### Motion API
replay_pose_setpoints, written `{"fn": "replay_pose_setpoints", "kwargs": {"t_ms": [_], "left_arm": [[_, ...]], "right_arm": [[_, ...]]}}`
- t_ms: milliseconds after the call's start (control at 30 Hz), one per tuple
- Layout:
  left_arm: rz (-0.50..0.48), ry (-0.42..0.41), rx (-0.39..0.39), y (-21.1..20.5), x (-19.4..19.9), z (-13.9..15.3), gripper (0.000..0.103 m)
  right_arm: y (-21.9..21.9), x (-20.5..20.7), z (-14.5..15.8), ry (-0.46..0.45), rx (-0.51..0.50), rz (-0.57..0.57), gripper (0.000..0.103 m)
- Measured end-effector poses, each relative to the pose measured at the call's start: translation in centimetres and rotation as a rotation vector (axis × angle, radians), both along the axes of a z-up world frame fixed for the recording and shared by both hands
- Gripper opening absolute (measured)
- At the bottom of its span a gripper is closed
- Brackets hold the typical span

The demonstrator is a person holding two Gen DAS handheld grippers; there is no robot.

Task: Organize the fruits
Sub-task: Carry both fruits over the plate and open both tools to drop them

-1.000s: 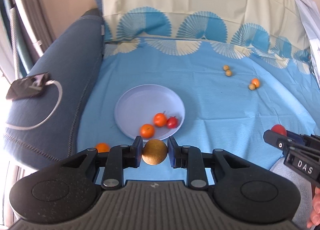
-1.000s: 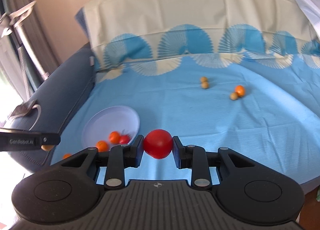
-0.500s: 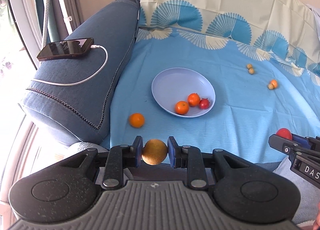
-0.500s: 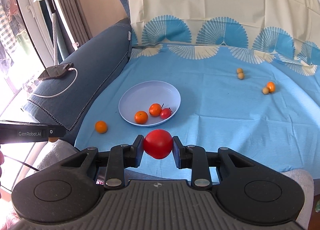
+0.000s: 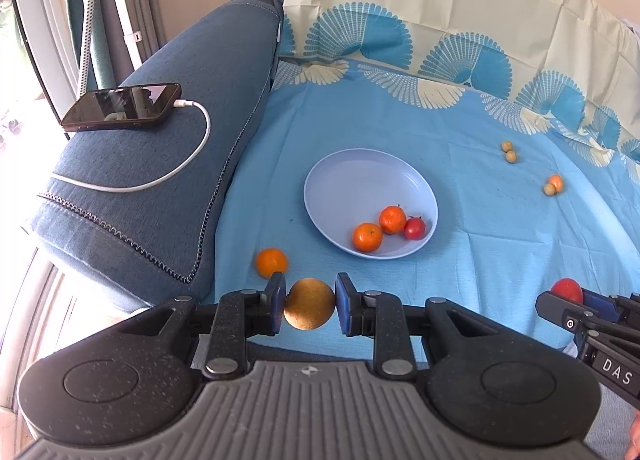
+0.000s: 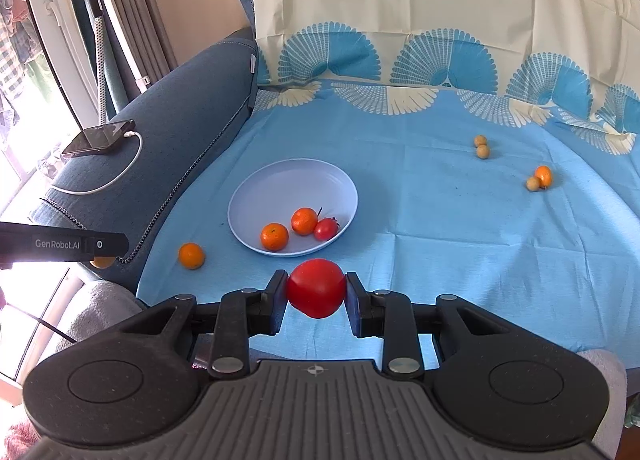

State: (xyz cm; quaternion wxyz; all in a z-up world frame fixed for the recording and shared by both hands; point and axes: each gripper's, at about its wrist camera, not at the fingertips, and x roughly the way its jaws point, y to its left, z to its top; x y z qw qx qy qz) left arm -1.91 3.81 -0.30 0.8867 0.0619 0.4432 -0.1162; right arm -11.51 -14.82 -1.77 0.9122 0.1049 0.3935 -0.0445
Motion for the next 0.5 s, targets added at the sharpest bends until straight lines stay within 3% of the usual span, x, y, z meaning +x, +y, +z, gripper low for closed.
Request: {"fn": "replay_pose_setpoints", "kwargs": {"t_ms": [267,500], "left_arm": [[-0.002,0.031,-0.022,-0.5,2.3,-0.9,0.029],[0.101,0.045,0.009,2.9,5.5,-1.9,0.029]], "right_arm": [[-0.4,2.7,-0.4,0.004,0.001,0.002,0.032],[-1.0,5.1,-1.4,0.019,-0.003,0.001,0.032]]}}
